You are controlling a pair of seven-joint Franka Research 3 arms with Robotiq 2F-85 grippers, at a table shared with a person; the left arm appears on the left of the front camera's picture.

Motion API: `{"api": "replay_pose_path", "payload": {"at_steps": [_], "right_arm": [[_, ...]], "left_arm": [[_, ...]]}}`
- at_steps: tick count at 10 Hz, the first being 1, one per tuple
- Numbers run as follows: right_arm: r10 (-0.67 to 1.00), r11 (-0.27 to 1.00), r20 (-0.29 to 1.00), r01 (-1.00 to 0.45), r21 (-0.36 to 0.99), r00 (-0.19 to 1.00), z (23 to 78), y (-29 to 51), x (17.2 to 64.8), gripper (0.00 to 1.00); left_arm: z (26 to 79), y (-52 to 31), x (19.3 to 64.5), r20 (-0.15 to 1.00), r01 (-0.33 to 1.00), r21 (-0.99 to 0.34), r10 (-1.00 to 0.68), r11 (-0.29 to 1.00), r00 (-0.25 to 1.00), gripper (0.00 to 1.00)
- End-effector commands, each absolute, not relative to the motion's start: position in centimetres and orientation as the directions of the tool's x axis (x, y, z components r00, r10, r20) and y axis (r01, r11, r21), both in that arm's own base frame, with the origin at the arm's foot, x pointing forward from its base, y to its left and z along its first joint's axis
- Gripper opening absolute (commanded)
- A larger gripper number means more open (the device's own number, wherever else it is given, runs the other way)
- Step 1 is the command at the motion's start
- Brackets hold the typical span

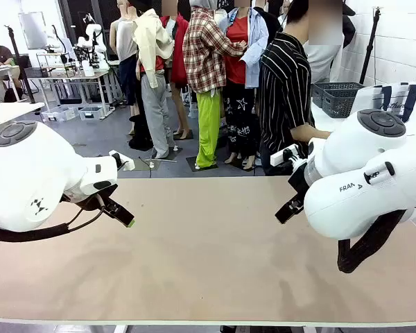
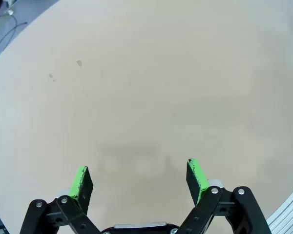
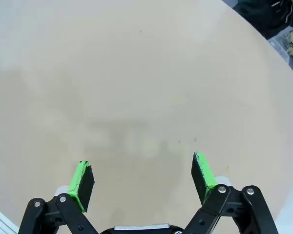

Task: Transfer purchased items from the store into the shopping bag.
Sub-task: Open the Reusable shopping bag in the center of the table.

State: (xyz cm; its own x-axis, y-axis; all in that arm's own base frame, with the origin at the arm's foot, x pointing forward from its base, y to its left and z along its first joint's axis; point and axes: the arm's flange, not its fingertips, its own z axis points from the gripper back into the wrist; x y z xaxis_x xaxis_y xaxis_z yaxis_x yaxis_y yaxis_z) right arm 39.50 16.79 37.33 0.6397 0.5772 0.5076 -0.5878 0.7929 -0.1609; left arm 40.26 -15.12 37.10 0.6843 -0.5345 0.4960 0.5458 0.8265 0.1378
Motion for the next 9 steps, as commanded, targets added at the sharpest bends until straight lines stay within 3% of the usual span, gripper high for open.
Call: {"api": "replay_pose_path", "payload": {"at_steps": [1,9], "right_arm": [[0.577,0.793,0.508,-0.588,-0.161,0.640,37.32,16.79,39.50,1.00],[0.577,0.793,0.508,-0.588,-0.161,0.640,37.32,16.79,39.50,1.00]], "left_arm": [[37.12,-15.12,40.26,0.496,0.546,0.138,-0.534,0.827,0.684,1.00],[37.12,-15.12,40.26,0.496,0.546,0.138,-0.534,0.827,0.684,1.00]]}}
